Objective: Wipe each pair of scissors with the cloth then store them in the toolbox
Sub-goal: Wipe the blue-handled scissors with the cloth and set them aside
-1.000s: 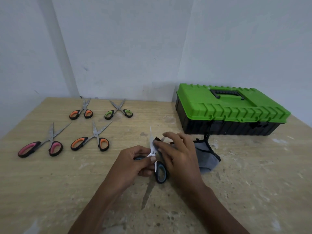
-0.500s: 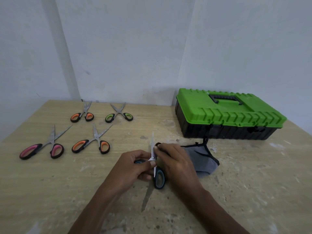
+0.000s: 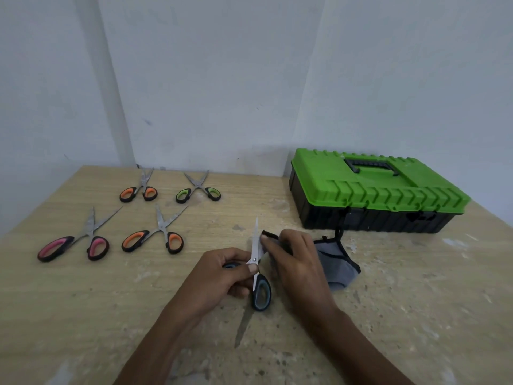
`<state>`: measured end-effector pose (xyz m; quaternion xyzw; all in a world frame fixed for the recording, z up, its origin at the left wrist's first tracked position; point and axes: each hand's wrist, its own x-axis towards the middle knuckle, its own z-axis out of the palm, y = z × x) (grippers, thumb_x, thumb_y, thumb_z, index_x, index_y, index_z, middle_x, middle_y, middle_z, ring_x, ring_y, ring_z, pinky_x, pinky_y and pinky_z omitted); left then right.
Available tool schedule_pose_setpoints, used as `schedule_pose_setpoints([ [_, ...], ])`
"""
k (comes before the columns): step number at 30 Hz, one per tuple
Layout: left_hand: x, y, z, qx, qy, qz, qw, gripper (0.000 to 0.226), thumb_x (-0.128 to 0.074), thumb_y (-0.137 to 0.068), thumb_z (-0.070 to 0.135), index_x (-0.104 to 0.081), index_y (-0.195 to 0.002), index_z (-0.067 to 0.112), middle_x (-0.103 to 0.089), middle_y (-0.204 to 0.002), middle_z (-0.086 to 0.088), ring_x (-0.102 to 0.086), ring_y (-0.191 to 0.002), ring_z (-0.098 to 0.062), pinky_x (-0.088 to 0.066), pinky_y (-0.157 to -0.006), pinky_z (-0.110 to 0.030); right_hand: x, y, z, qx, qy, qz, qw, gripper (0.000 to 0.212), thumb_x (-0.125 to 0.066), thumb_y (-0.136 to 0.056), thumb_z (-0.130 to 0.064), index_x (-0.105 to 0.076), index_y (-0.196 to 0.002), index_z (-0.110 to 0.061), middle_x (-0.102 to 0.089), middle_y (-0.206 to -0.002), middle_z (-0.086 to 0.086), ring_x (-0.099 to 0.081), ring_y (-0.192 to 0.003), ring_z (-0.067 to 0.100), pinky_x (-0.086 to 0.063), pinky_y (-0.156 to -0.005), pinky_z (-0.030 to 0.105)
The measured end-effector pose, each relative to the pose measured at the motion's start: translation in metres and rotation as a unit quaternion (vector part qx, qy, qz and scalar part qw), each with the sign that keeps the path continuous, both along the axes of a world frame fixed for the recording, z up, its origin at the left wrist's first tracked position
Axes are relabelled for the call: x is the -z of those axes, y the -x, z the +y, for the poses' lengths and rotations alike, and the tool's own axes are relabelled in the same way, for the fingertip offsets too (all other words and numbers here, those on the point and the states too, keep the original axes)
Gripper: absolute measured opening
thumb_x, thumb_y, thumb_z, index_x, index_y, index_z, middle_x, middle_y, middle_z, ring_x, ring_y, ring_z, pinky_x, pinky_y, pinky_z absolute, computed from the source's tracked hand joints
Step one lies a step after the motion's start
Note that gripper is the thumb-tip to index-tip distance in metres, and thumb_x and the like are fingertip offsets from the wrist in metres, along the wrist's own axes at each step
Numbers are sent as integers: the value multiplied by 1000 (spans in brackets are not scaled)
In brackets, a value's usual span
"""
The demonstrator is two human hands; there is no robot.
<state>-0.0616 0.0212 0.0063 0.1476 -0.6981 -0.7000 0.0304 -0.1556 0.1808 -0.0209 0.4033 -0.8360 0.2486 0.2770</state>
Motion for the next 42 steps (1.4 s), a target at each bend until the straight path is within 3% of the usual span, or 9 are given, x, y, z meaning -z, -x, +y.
schedule_pose_setpoints([
  [3,-1,0,0,-5,4,0,1000,14,-72,-92,10,-77,-105,11,-79,-83,-11,-71,-64,-13,-57,-59,-22,-1,-6,5,-53,-40,22,998,40,-67,-91,-13,-62,-130,-4,-54,-120,5,-52,-109,22,-50,-87,35],
  [6,0,1,-2,-8,5,-1,1000,16,-73,-92,12,-77,-108,12,-79,-87,-14,-71,-62,-15,-57,-59,-22,0,-12,19,-106,-82,18,991,43,-54,-101,-23,-54,-141,-9,-54,-142,7,-48,-131,21,-40,-108,32],
  [8,1,1,-2,-12,-3,-2,1000,16,-73,-92,11,-76,-108,9,-78,-85,-14,-70,-62,-14,-57,-58,-23,-2,-10,31,-95,-64,-3,993,43,-52,-102,-25,-53,-143,-13,-53,-145,3,-47,-135,15,-37,-111,27],
  [14,2,2,0,-19,-6,-9,1000,17,-73,-92,11,-74,-108,7,-75,-73,-8,-68,-60,-13,-57,-59,-24,-3,-1,68,-9,-13,-77,997,34,-48,-102,-20,-57,-135,-19,-61,-125,-7,-54,-114,8,-45,-96,29],
  [21,-1,1,1,-22,0,-13,1000,21,-74,-91,10,-73,-111,6,-76,-76,-7,-71,-62,-12,-56,-58,-22,-6,17,52,-2,-113,-74,991,42,-42,-98,-35,-61,-134,-23,-56,-97,1,-56,-83,20,-45,-66,31],
  [27,-3,0,1,-19,-4,-7,1000,16,-73,-92,10,-75,-108,7,-77,-79,-9,-72,-65,-13,-57,-58,-22,-28,18,50,36,-82,-74,993,12,-69,-89,-23,-68,-100,-27,-61,-89,-9,-61,-79,15,-41,-59,27],
  [32,-2,1,1,-13,2,-7,1000,14,-72,-93,10,-76,-106,9,-78,-84,-11,-72,-67,-14,-57,-58,-23,-37,10,45,37,16,8,999,23,-60,-95,-20,-69,-116,-18,-69,-111,-3,-63,-96,21,-52,-77,35],
  [36,-2,-1,0,10,30,-6,999,15,-68,-94,9,-78,-103,15,-79,-93,-13,-73,-76,-18,-57,-61,-24,-14,-3,26,34,-52,41,997,41,-50,-95,-23,-61,-133,-12,-62,-128,8,-60,-111,28,-53,-84,42],
  [42,-3,-1,0,21,32,-4,999,20,-68,-94,9,-78,-107,20,-81,-90,-6,-75,-77,-19,-57,-60,-25,4,-14,23,-70,-88,71,991,41,-51,-99,-25,-59,-138,-15,-55,-145,2,-47,-138,17,-39,-107,30],
])
